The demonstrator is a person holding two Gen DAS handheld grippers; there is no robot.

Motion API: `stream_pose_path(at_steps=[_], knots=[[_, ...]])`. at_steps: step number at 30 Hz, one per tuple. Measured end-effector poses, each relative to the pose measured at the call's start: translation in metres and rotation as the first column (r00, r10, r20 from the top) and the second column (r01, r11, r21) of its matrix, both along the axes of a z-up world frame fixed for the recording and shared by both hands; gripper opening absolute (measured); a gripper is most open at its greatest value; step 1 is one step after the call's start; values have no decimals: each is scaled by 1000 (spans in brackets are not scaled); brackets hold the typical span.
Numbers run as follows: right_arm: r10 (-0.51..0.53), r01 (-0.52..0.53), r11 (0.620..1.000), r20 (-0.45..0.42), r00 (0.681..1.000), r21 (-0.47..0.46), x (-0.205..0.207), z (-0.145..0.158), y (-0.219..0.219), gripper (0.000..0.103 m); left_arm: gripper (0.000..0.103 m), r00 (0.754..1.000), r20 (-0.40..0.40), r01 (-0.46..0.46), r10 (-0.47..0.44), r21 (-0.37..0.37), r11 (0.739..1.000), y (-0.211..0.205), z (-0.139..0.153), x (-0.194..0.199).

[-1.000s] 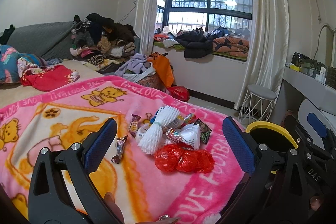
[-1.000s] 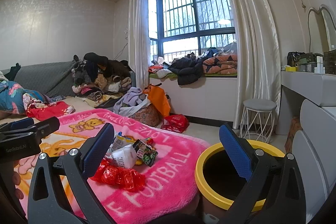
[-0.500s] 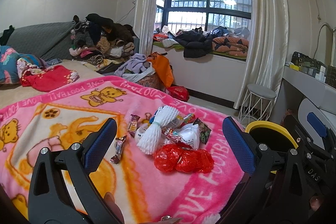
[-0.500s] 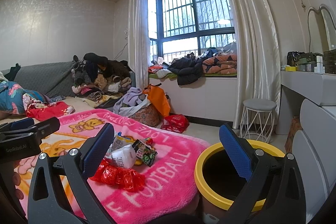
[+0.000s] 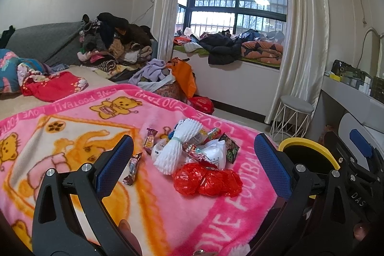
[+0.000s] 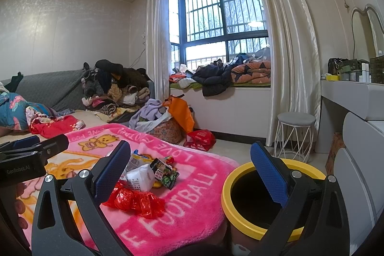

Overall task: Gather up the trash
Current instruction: 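Grasp the red snack wrapper with the right tool while the left tool grasps the white foam mesh net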

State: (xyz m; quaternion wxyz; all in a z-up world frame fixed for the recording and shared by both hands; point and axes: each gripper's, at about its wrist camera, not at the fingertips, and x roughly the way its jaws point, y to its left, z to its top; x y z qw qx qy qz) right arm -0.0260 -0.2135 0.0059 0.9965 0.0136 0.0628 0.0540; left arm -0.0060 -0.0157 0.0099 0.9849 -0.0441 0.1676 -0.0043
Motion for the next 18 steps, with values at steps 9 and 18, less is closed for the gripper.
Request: stream_pose_path(at_steps=[9, 18], knots=[[54, -54, 998, -40, 998, -15, 3, -2, 0, 97, 93, 999, -44, 4, -5, -16, 1000, -2, -6, 6], [185, -195, 974, -86, 979, -118, 11, -11, 39, 97, 93, 995, -60, -88, 86, -43, 995, 37, -12, 24]])
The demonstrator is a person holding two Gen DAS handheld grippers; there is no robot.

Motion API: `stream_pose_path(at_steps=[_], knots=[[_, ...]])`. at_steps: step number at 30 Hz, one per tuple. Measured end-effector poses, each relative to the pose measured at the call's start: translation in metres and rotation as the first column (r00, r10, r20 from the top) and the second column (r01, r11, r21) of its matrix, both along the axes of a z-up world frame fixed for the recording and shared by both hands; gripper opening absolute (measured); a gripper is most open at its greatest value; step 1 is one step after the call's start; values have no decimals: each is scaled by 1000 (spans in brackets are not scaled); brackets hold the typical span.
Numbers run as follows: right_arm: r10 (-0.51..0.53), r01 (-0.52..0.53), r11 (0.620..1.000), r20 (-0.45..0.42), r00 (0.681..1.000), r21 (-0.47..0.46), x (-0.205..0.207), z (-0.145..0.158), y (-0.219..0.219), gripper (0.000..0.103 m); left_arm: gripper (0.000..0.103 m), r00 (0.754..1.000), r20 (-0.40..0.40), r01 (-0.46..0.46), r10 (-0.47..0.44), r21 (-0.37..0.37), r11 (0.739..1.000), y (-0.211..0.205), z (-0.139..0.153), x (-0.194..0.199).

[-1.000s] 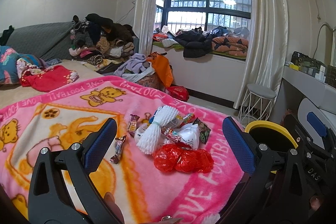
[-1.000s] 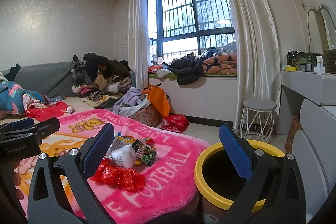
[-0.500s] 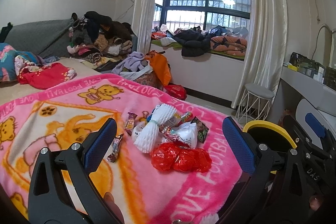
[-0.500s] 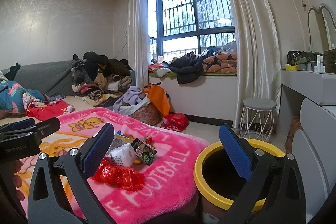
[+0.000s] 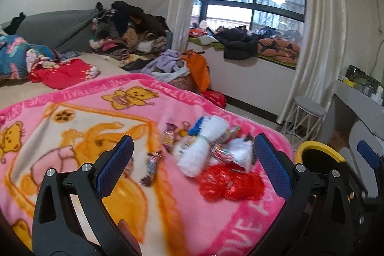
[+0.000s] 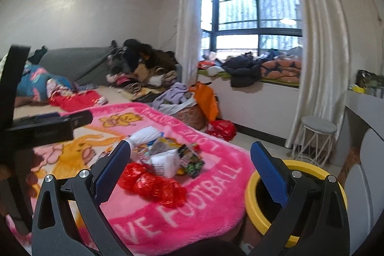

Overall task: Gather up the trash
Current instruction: 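Grasp the red snack wrapper with the right tool while the left tool grasps the white foam mesh net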

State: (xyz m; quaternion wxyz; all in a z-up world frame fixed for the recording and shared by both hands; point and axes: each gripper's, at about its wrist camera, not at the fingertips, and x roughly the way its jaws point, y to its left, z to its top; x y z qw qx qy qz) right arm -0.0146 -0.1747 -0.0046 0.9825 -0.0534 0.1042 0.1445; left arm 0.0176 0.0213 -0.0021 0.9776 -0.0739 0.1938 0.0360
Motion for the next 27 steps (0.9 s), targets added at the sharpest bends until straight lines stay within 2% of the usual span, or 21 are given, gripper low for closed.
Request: stream_pose_path(at_steps=[7, 14, 16, 20, 22, 23, 25, 27], knots=[[93, -94, 995, -50, 994, -22, 19, 3, 32, 97, 93, 997, 2, -74, 74, -12, 997, 36, 5, 8], [171, -179, 980, -97, 981, -86, 42, -2, 69, 95, 93, 998, -40, -46, 44, -50, 998, 67, 0, 23], [193, -207, 971, -119, 974, -121, 48, -6, 77, 82, 93, 998, -64, -16, 13, -52, 999, 70, -4, 30], [219, -249, 956, -187, 958, -157, 65, -15, 85, 70, 92, 993, -88, 74, -79, -64, 995, 69, -14, 42], [219, -260, 951, -229, 949, -170, 74, -20, 87, 59, 87, 988, -116, 94, -101, -65, 993, 65, -19, 49], [217, -264, 949, -247, 944, -175, 79, -24, 89, 57, 85, 983, -137, 111, -120, -73, 991, 64, -24, 54], [214, -278, 941, -297, 931, -191, 88, -30, 88, 52, 72, 975, -171, 132, -145, -85, 988, 60, -32, 62], [208, -287, 935, -333, 920, -209, 95, -37, 87, 50, 67, 962, -208, 157, -174, -97, 983, 56, -42, 69]])
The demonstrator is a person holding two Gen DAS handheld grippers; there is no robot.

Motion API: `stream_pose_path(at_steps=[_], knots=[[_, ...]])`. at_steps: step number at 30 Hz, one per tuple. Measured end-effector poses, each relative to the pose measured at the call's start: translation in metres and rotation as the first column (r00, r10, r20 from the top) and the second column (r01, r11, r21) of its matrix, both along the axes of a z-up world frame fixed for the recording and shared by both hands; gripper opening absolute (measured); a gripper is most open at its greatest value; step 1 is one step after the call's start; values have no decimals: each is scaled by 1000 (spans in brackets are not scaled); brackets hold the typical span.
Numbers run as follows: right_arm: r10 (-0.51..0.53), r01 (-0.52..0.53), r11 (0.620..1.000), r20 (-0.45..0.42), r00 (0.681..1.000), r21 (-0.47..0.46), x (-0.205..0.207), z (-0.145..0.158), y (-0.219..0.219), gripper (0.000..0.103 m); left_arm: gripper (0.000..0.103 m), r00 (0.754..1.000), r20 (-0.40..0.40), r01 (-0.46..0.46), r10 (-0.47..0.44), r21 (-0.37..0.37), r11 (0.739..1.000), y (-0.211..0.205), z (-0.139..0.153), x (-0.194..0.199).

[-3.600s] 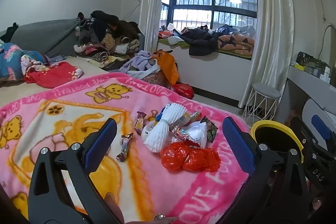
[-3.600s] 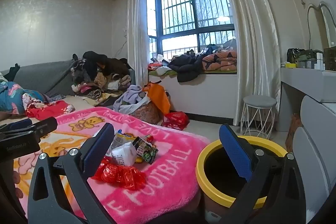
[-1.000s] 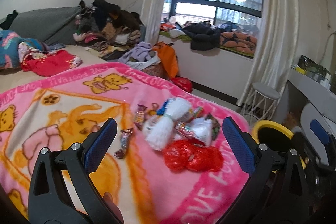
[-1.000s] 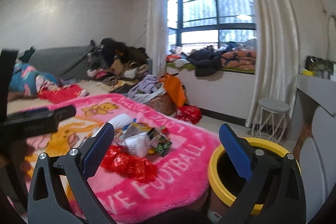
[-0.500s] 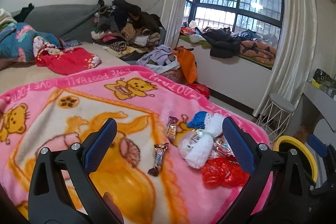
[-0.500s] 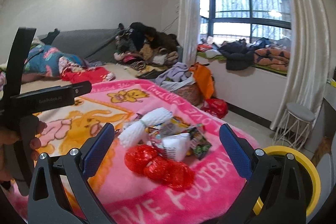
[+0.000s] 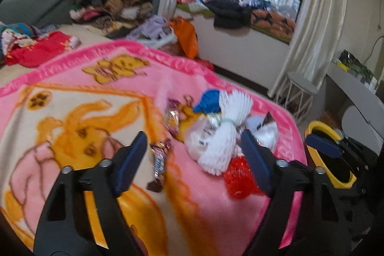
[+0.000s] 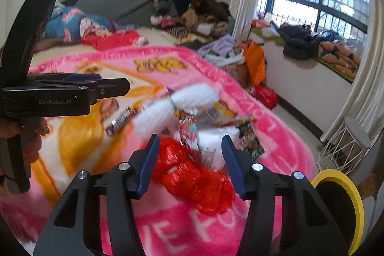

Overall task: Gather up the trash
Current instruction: 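Grasp the red snack wrapper with the right tool while the left tool grasps the white foam mesh net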

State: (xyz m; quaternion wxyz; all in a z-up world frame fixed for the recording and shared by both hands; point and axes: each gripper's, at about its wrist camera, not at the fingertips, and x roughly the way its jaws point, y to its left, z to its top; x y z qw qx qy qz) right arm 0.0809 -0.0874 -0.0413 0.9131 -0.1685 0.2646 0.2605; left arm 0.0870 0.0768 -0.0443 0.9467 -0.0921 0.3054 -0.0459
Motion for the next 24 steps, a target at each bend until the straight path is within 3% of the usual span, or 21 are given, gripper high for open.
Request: stream_pose_path(at_steps=[3, 11, 14, 17, 20, 24], knots=[[4, -5, 999, -34, 999, -33, 9, -10, 0, 44, 60, 998, -44, 37, -38, -25, 999, -6, -11, 8], [42, -46, 997, -77, 996, -55, 26, -26, 7, 38, 58, 989, -112, 87, -95, -70, 994, -13, -33, 22], [48, -54, 997, -99, 994, -60, 33, -30, 11, 29, 58, 986, -129, 96, -106, -82, 992, -14, -38, 27], [52, -59, 997, -148, 988, -43, 40, -33, 9, 14, 49, 982, -153, 97, -112, -101, 990, -14, -44, 32], [59, -62, 998, -164, 985, -13, 43, -32, 7, 11, 41, 980, -161, 102, -119, -112, 988, -17, -47, 33], [63, -59, 998, -166, 984, 31, 40, -29, 2, 9, 23, 979, -159, 113, -130, -116, 987, -21, -47, 33]])
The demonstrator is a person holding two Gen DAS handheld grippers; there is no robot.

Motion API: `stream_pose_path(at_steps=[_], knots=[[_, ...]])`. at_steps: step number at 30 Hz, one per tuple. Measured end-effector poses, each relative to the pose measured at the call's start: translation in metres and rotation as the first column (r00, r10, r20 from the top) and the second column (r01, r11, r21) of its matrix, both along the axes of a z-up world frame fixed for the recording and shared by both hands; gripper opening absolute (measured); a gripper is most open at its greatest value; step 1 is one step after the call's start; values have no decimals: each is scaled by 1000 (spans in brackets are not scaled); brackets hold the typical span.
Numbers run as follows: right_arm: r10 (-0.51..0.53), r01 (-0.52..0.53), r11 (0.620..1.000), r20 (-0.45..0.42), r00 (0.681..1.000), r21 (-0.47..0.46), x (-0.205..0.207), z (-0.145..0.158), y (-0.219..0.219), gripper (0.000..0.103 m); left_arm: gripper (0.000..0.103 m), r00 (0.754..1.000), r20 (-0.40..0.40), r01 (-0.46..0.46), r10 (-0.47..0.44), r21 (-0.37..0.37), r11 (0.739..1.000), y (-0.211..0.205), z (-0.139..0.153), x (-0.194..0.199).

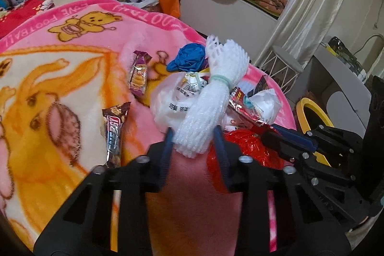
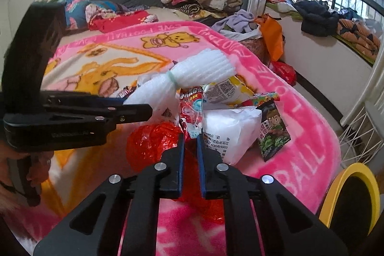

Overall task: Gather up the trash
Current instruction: 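Grasp the red snack wrapper with the right tool while the left tool grasps the white foam mesh net, then carry the wrapper and mesh net with both tools over the yellow-rimmed bin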

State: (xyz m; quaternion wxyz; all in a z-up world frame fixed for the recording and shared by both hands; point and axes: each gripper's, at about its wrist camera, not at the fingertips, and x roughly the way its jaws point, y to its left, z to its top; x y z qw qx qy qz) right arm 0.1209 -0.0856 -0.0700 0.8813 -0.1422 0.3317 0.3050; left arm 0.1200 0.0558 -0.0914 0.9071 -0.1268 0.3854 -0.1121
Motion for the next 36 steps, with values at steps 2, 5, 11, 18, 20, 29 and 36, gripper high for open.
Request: stream_pose_path(at_steps=[2, 5, 11, 18, 20, 29, 36], knots=[[-4, 5, 1000, -12, 1000, 31, -1, 2, -5, 7, 17, 1000, 10, 3, -3, -7, 1000, 0, 2, -3], [-20, 22, 998, -22, 1000, 64, -5, 5, -13, 6, 13, 999, 38, 2, -2, -8, 1000, -1, 10, -9], [-48, 49, 990, -10, 999, 132, -16, 15, -26, 2, 12, 994, 106, -31, 35, -43, 999, 6, 33, -22], [-79, 73, 978, 24, 997, 195, -29, 30, -47, 2, 12, 988, 153, -15, 22, -46, 999, -1, 56, -30], [-92, 84, 976, 32, 995, 203, -31, 35, -48, 2, 12, 987, 163, -1, 7, -41, 999, -7, 61, -32], [-186, 167, 956, 61, 981, 241, -36, 53, -82, 2, 12, 981, 182, 67, -62, -22, 998, -37, 71, -37], [-271, 246, 933, 62, 961, 264, -36, 61, -111, 2, 12, 974, 191, 120, -118, -3, 993, -61, 74, -38]])
